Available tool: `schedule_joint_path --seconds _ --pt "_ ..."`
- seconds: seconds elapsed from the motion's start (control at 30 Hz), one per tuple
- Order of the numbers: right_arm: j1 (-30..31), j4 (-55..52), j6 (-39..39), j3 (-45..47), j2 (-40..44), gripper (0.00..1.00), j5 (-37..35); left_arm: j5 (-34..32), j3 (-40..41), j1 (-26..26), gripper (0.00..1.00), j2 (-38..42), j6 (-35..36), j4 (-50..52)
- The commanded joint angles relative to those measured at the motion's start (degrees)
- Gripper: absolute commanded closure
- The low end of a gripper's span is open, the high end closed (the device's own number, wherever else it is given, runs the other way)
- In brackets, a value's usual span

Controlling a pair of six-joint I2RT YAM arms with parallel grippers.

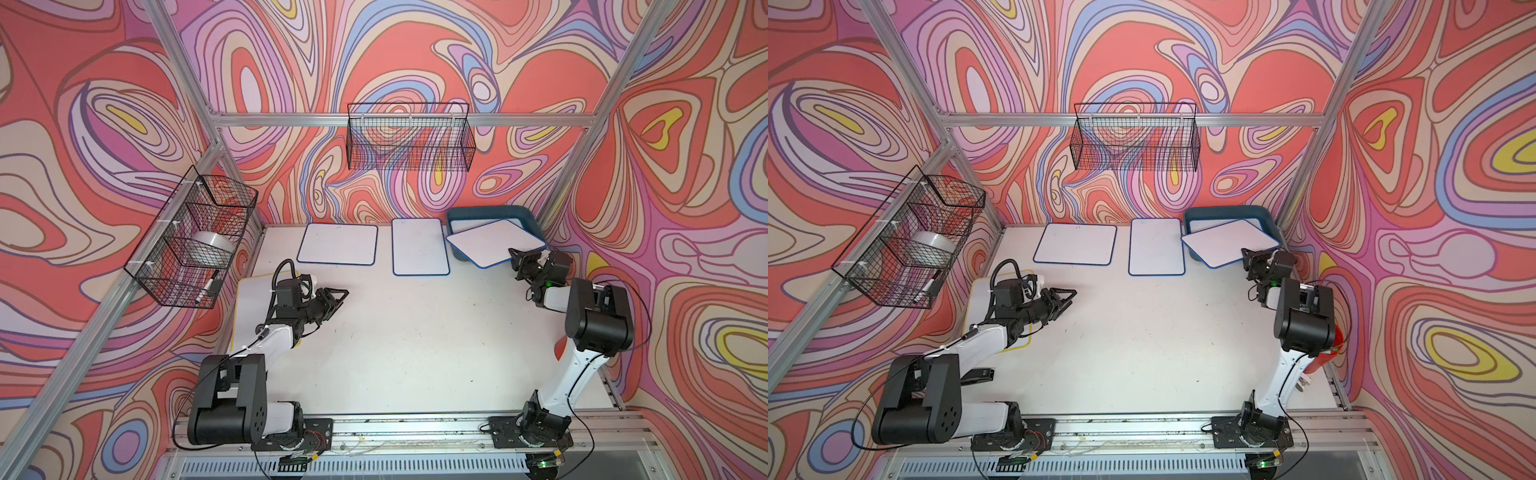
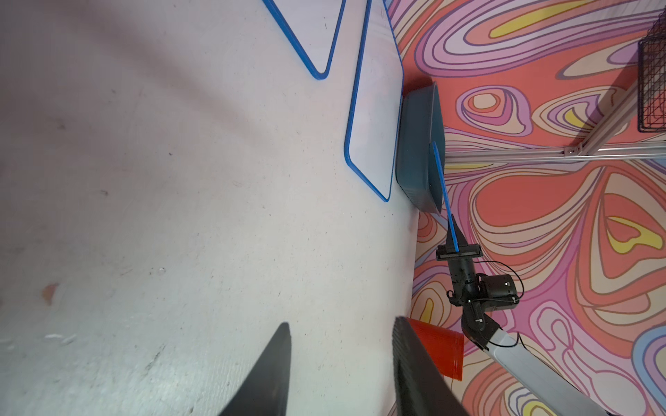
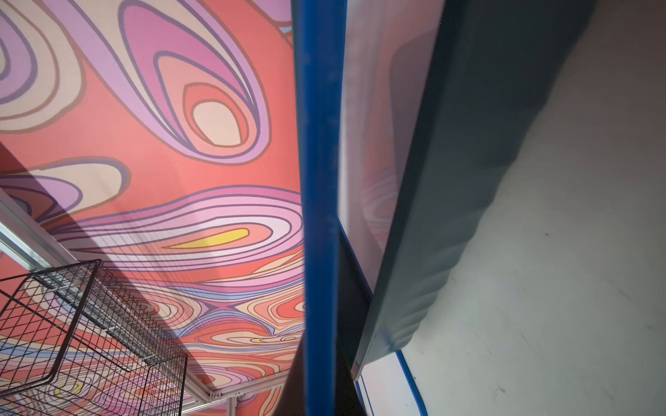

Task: Put the whiteboard into the storage box
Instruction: Place the whiteboard in the storage box.

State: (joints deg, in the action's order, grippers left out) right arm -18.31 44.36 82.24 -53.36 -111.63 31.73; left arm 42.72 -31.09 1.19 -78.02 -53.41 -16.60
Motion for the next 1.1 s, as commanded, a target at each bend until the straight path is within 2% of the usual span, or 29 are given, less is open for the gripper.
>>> schedule_joint_path --seconds 0.0,0.3,0.53,0.77,0.93,1.07 --pt "-0.6 2.8 -0.3 1.4 4.3 1.00 -4.5 -1.9 -1.3 0.3 0.58 0.7 0.0 0.5" --pt "-0.6 -12.3 -4.5 -2.7 5.6 1.00 -8.4 -0.1 -1.0 0.3 0.58 -0.3 -0.5 -0.7" --pt "-0.6 -11.5 -5.3 -1.8 5.8 1.00 -8.3 -0.6 0.3 0.3 0.58 0.4 -1.4 -1.7" --pt "-0.4 -13.9 -9.2 -4.5 5.5 0.89 -5.1 -1.8 -0.4 0.3 0.58 2.0 0.1 0.3" --pt "-0.4 -12.9 -10.5 -2.8 6.8 0.83 -4.5 -0.7 1.0 0.3 0.58 1.9 -2.5 -5.9" --pt "-0.3 -14.3 -12.4 -2.6 7.6 0.82 -3.7 -0.3 0.5 0.3 0.58 1.9 -2.1 -4.7"
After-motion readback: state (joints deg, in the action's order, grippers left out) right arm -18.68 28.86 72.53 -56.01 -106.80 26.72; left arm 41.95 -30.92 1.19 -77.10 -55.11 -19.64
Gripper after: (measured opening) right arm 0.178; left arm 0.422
